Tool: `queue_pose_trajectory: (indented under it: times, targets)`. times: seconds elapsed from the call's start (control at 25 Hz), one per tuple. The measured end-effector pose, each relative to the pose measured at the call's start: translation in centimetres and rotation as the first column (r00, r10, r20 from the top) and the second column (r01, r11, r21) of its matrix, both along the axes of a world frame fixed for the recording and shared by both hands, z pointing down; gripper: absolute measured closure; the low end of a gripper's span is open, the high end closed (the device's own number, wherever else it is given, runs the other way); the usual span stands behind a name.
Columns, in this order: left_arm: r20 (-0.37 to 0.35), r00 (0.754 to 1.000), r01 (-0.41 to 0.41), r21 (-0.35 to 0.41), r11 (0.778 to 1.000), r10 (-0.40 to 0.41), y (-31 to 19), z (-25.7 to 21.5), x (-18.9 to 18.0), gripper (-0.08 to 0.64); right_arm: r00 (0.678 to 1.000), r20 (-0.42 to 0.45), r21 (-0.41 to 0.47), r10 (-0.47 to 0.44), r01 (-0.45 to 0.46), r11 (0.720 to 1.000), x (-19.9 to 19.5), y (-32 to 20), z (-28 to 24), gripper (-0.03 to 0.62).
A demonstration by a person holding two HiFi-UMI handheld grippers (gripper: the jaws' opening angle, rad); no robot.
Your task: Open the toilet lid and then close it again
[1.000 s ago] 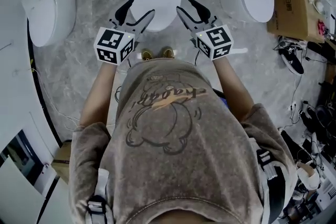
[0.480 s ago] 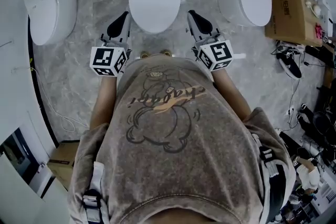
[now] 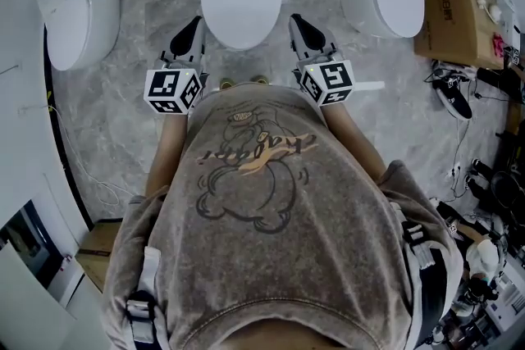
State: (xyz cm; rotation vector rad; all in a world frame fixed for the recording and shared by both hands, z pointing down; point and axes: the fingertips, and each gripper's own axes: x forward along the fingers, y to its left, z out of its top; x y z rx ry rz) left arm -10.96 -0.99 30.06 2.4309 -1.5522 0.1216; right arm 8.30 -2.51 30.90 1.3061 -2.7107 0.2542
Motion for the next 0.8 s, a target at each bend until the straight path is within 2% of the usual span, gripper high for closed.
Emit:
queue_pose_trajectory:
  times: [0.4, 0.8]
  targets:
    - [-0.043, 0.999, 0.021, -0.019, 1.0, -0.022, 0.5, 0.1, -0.8, 0.551, 1.0, 0.004, -0.002, -0.004, 0.004, 1.0, -0.6, 0.1, -0.4, 0.565]
    - [-0.036, 0.999, 0.02, -0.016, 1.0, -0.021, -0.1, -0.3, -1.2, 0.551, 1.0, -0.003, 0.007, -0.029, 0.029, 1.0, -0.8, -0.1, -0.8, 0.565]
